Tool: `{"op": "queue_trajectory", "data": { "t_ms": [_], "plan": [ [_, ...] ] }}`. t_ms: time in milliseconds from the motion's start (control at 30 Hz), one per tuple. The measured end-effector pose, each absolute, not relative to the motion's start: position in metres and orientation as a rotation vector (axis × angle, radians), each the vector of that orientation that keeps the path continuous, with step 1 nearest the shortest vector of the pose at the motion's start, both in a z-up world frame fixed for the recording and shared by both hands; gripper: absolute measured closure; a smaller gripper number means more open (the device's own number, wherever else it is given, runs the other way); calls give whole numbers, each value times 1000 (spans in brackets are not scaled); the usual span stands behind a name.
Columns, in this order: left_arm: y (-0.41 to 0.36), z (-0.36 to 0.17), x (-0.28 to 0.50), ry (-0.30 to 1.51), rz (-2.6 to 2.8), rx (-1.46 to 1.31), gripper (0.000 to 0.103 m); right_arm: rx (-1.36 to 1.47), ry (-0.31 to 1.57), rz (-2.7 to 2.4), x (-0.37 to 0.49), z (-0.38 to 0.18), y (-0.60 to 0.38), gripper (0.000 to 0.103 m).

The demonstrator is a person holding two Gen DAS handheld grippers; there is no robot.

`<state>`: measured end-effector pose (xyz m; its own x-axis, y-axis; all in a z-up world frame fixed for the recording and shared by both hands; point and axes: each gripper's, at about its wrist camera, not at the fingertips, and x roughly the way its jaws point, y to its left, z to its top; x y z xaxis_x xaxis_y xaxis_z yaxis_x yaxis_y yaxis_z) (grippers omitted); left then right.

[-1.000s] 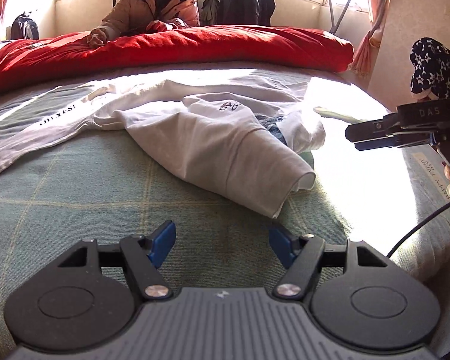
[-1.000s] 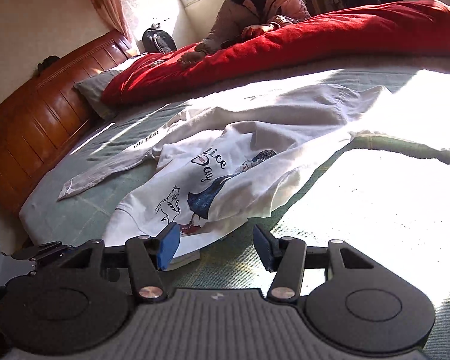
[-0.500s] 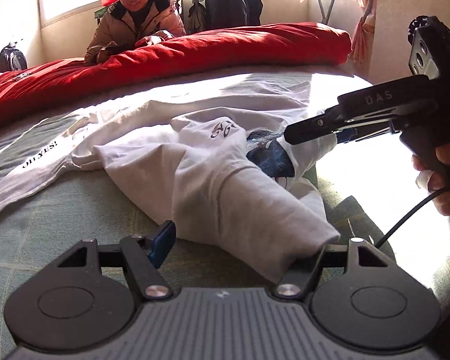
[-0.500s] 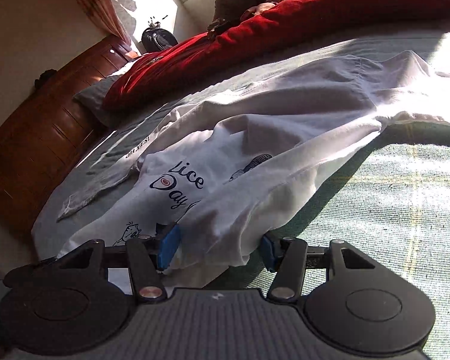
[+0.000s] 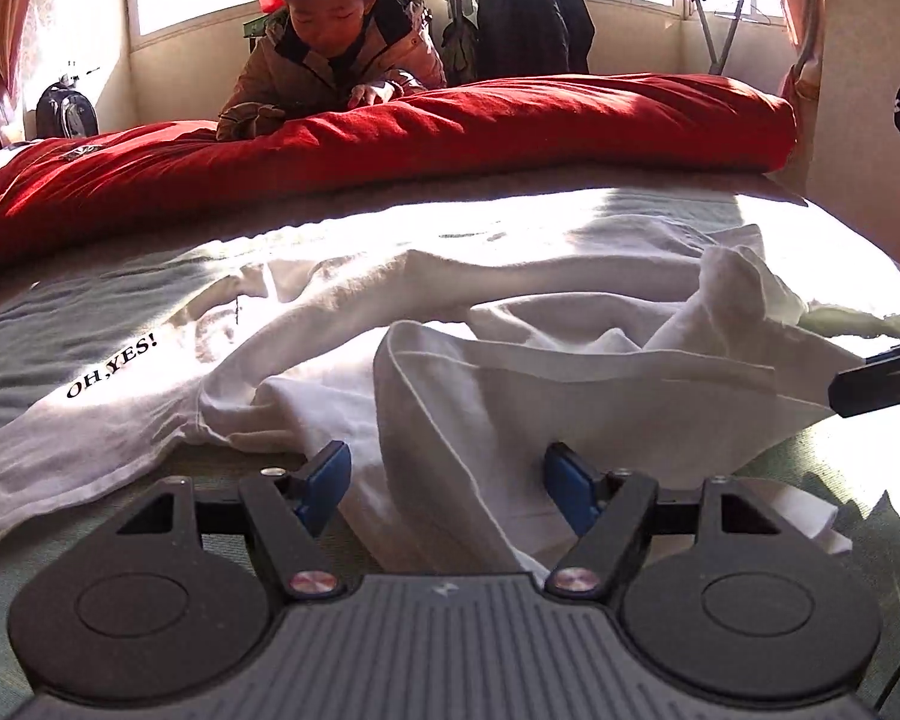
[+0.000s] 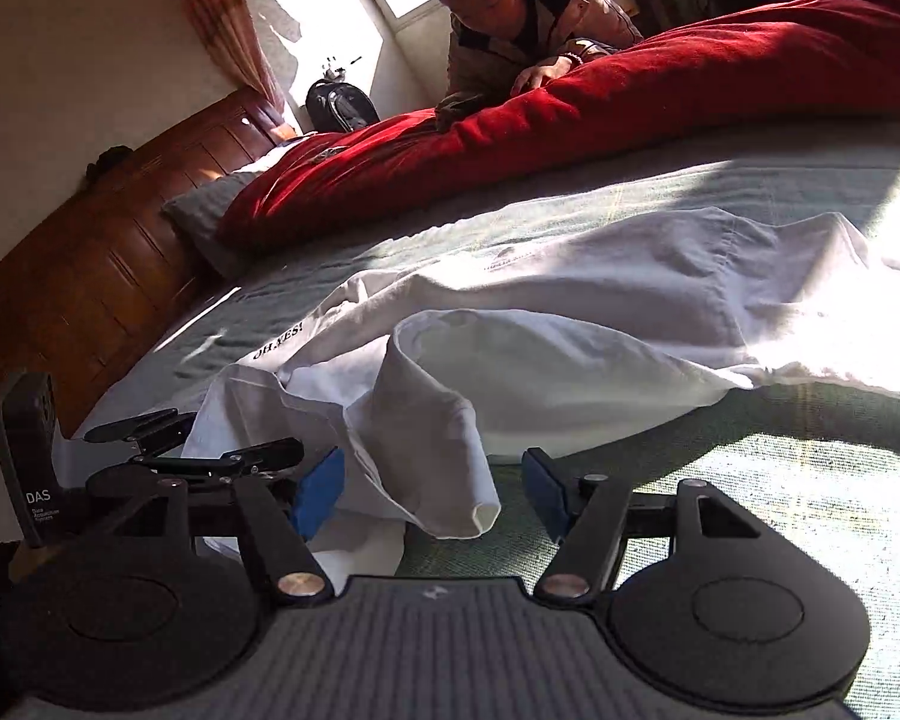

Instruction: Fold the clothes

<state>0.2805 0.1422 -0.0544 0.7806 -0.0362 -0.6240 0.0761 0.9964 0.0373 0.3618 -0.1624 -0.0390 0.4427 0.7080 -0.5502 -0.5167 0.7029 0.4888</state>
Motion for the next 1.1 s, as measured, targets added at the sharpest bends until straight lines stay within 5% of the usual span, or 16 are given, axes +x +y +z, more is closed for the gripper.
{"op": "queue_trajectory", "data": {
  "t_ms": [200, 267, 300, 400, 833, 1100],
  "plan": [
    [143, -53, 275, 673, -67, 56, 29, 445, 886, 818, 387, -67, -158, 34],
    [142, -50, 269, 673, -71, 66, 29, 492, 904, 834, 395, -70, -154, 54],
    [142, -48, 265, 671, -72, 71, 30, 477, 916, 826, 394, -69, -151, 78],
    [141, -41, 243, 675, -91, 98, 30, 437, 910, 820, 380, -60, -151, 98],
    [116, -20, 127, 687, -236, 79, 28, 544, 789, 856, 268, 24, -231, 98],
    [107, -11, 87, 669, -253, 92, 27, 573, 787, 694, 226, 16, -287, 98]
  ]
}}
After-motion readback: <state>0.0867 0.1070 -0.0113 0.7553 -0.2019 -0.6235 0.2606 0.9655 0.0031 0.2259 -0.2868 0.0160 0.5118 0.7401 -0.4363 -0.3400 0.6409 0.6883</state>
